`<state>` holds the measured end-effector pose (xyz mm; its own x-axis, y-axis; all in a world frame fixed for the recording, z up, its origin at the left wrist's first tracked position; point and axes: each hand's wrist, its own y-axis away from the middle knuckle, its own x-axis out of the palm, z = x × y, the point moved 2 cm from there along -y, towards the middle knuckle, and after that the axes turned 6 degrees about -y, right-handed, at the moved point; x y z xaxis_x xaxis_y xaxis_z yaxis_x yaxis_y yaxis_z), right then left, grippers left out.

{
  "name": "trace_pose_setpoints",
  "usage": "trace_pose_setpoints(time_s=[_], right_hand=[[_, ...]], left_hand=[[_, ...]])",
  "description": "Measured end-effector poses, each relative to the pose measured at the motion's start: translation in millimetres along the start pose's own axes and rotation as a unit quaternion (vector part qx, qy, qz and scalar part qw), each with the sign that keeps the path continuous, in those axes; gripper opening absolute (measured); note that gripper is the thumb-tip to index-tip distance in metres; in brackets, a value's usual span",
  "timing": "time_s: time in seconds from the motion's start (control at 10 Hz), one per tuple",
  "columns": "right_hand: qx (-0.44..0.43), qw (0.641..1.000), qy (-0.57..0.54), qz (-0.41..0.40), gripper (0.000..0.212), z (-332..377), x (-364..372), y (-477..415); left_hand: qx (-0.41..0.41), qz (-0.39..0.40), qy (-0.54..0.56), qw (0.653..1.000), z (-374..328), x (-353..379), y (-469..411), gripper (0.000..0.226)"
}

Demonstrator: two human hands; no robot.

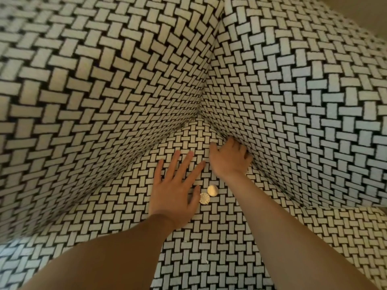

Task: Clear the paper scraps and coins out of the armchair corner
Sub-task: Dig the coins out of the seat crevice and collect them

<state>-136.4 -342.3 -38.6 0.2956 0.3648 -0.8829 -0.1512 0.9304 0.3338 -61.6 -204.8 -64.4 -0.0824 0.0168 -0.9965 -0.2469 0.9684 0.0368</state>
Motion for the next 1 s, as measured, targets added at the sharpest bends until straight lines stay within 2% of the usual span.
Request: trace_pose_setpoints(time_s=[0.2,0.8,0.9,1.0], right_hand=[[-0.002,1.000,0.001,0.013,0.061,-4,-1,-9],[-0.096,0.995,0.023,0.007,0.059,-17,2,1],[-0.078,0.996,-0.015,0.035,0.058,-16,-2,-3],[-0.023,0.995,-0.060,0.072,0.061,-11,-6,-10]], left_hand=[[0.000,-0.001,-0.003,1.000,1,0,-1,0.057],[0.000,0.004,-0.009,1.000,0,0,0,0.058],[0.001,0.002,-0.005,1.000,0,-1,0,0.058],[0.002,0.001,-0.003,1.000,-1,-2,0,0.057]])
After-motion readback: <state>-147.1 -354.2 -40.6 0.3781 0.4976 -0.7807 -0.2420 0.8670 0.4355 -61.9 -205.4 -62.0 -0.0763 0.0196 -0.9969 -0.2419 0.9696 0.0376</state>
